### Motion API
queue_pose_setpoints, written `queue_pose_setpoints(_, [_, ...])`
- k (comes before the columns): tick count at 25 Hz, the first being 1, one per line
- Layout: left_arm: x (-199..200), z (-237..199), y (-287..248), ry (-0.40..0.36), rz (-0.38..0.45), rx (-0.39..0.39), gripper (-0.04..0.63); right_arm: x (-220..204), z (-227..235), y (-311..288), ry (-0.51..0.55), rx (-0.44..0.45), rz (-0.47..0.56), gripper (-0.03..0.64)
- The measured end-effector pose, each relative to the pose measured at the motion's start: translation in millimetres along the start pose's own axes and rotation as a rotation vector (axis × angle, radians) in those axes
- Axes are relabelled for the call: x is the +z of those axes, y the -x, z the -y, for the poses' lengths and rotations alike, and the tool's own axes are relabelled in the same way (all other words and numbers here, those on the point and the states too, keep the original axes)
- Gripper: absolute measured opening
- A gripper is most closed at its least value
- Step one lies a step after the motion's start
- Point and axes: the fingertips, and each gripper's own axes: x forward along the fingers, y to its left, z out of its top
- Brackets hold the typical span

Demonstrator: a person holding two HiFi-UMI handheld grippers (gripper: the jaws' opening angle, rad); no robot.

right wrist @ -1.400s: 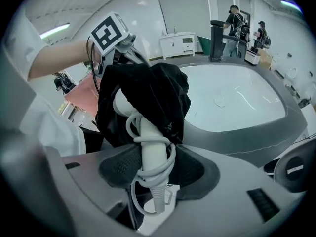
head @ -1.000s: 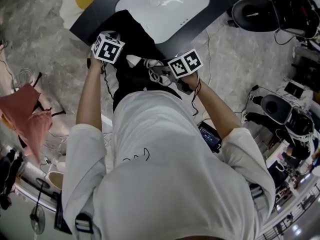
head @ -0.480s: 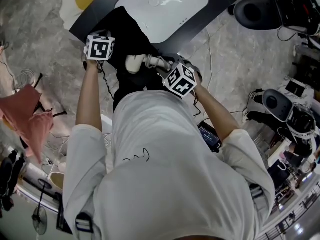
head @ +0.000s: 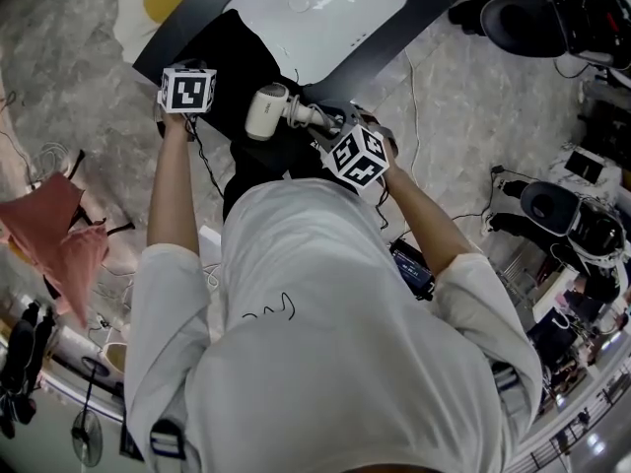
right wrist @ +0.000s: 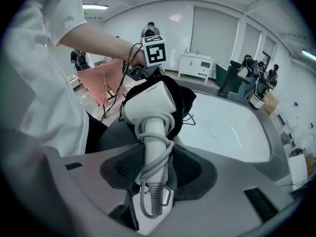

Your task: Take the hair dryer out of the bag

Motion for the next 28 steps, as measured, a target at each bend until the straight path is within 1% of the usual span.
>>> queue_pose_setpoints(3, [0, -3, -4, 0.014, 0.013, -0.001, 0.020, -8, 1, 0, -0.118, 0.029, 0.008, 0.179])
queue_pose_setpoints(5, [-3, -3, -4, -0.011, 0.002, 0.014, 0.020, -12, 1, -3, -0.167, 0.044, 0.006, 0.181])
queue_pose_setpoints(7, [-5, 2, -7, -0.052, -0.005, 0.015, 0.020, -13, 3, -7, -0.151, 0.030, -0.017, 0.189])
queue_pose_setpoints(10, [-7, 6, -8, -0.079, -0.015, 0.016, 0.020, -15, 5, -15, -0.040, -0.022, -0.070, 0.206])
queue_pose_setpoints(11, [-8, 4, -6, -0.082, -0.026, 0.025, 0.020, -17, 6, -18, -0.022, -0.025, -0.084, 0.213])
queue_pose_setpoints(13, [-10, 3, -5, -0.081, -0.039, 0.022, 0.020, -20, 7, -27, -0.035, 0.001, -0.104, 0.220])
queue_pose_setpoints(15, [-10, 7, -8, -0.076, -0.032, -0.003, 0.020, -23, 6, -35, -0.063, 0.044, -0.120, 0.234])
queue_pose_setpoints(18, [-12, 8, -7, -0.084, -0.030, 0.006, 0.020, -25, 2, -40, -0.067, 0.106, -0.137, 0.239])
queue_pose_setpoints(20, [-12, 11, -10, -0.076, -0.016, -0.009, 0.020, -26, 1, -44, -0.075, 0.145, -0.145, 0.244])
queue_pose_setpoints(22, [-12, 13, -10, -0.076, -0.011, -0.013, 0.020, -27, -1, -45, -0.139, 0.206, -0.152, 0.219])
queue_pose_setpoints(24, [-12, 15, -11, -0.084, -0.013, -0.010, 0.020, -27, -6, -43, -0.242, 0.299, -0.142, 0.212])
queue_pose_setpoints(28, [-12, 13, -12, -0.089, -0.014, -0.012, 0.020, -22, -24, -35, -0.472, 0.467, -0.052, 0.209])
